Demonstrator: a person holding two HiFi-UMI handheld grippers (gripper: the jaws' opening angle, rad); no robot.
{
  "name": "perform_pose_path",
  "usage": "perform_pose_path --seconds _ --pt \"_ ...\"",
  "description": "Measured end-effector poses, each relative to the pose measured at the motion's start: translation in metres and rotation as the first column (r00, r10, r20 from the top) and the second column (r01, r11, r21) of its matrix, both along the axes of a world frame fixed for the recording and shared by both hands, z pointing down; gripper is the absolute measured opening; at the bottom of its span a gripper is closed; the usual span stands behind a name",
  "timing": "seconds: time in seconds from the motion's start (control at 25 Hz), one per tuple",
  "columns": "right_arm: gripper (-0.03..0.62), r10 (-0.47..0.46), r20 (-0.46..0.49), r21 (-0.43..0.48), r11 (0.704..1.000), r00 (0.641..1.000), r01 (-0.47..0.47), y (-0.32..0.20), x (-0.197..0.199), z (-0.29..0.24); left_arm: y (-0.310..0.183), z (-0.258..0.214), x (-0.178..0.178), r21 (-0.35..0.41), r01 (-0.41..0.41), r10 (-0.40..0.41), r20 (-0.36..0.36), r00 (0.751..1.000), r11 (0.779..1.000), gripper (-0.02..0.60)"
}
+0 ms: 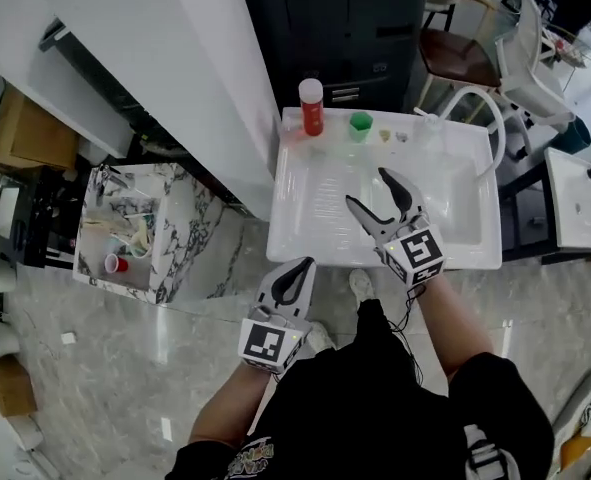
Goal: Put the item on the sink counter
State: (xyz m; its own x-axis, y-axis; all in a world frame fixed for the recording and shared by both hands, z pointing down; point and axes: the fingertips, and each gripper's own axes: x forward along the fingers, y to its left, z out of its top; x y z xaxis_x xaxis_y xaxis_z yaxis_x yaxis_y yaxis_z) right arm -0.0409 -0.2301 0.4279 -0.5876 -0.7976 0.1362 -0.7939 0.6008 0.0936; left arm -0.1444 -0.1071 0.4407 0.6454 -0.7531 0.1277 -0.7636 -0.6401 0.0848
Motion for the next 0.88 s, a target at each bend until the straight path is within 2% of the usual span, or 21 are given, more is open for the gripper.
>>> perform_pose_path --seconds 0.16,0.32,0.64,0.88 --pt "0.268 0.002 0.008 0.033 0.999 1.000 -0.002 0.056 -0.021 -0.014 0.032 0.002 -0.021 -0.006 -0.016 0.016 -0.011 1.000 1.000 0.014" --pt "0.060 0.022 0.020 0.055 0.998 1.000 -0.023 0.098 -0.029 -0.025 0.049 0.003 -0.026 -0.004 -0.062 0.062 -0.022 0.998 0.998 0.014" --pt "0.052 0.029 0.020 -0.002 1.000 0.999 -0.029 0.145 -0.031 -0.041 0.059 -0.010 -0.023 0.007 -0.081 0.081 -0.081 0.993 0.997 0.014" --pt "0.052 0.026 0.058 -0.040 0.999 0.998 -0.023 0.151 -0.020 -0.034 0.061 -0.011 -0.014 0.004 -0.064 0.064 -0.066 0.996 0.998 0.014"
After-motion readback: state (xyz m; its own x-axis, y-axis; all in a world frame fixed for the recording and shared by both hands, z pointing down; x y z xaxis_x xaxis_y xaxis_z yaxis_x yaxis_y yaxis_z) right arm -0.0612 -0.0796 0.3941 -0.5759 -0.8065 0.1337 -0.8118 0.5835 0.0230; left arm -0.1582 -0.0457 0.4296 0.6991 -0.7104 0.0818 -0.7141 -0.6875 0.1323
